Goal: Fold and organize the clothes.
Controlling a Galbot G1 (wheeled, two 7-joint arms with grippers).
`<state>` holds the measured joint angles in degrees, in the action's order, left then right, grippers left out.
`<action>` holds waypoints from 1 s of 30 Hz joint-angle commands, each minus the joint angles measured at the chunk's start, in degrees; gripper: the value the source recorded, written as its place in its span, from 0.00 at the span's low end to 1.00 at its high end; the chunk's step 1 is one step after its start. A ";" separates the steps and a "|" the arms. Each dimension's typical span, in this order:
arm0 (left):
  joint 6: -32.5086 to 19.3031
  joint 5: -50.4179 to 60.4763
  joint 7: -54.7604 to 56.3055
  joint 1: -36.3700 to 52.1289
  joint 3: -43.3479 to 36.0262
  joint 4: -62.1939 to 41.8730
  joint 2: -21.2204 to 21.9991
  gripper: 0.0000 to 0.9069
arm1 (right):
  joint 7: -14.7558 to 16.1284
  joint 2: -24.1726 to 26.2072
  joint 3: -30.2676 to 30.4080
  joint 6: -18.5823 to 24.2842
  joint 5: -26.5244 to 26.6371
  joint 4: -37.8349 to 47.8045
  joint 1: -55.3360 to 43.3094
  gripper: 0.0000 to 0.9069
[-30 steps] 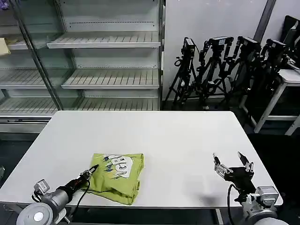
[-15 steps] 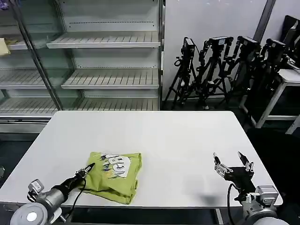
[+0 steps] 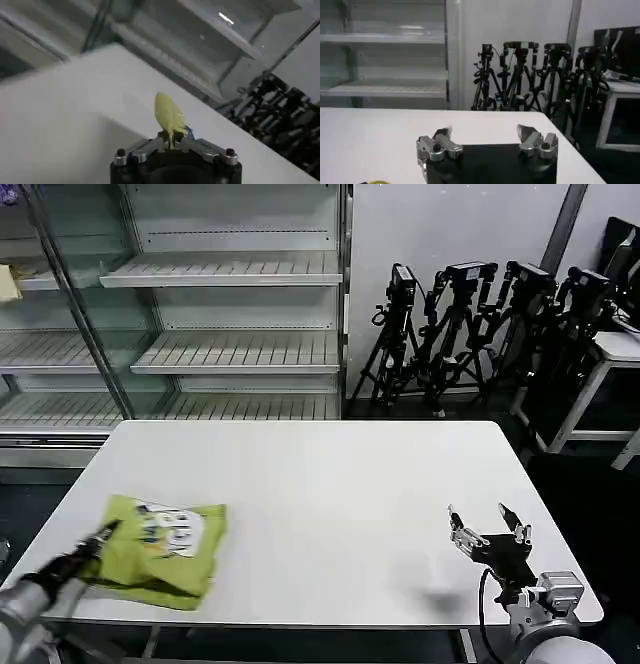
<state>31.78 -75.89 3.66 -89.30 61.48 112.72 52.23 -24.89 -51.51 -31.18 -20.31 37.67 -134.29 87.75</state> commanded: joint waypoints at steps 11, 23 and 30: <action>-5.46 55.12 -3.06 -4.55 -12.57 10.71 -5.21 0.04 | 1.10 -0.20 -1.59 2.27 -1.05 -1.22 2.61 1.00; -4.34 72.95 1.54 12.41 -45.20 5.50 6.53 0.04 | 0.41 -2.29 0.53 2.00 -4.42 -1.97 2.65 1.00; 0.09 56.84 5.54 20.34 -48.87 3.44 7.37 0.06 | 0.32 -3.63 0.97 1.94 -5.39 -1.88 3.33 1.00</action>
<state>28.45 -15.76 4.75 -81.42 28.93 117.93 54.52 -24.47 -53.87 -30.78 -18.39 33.95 -135.66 90.19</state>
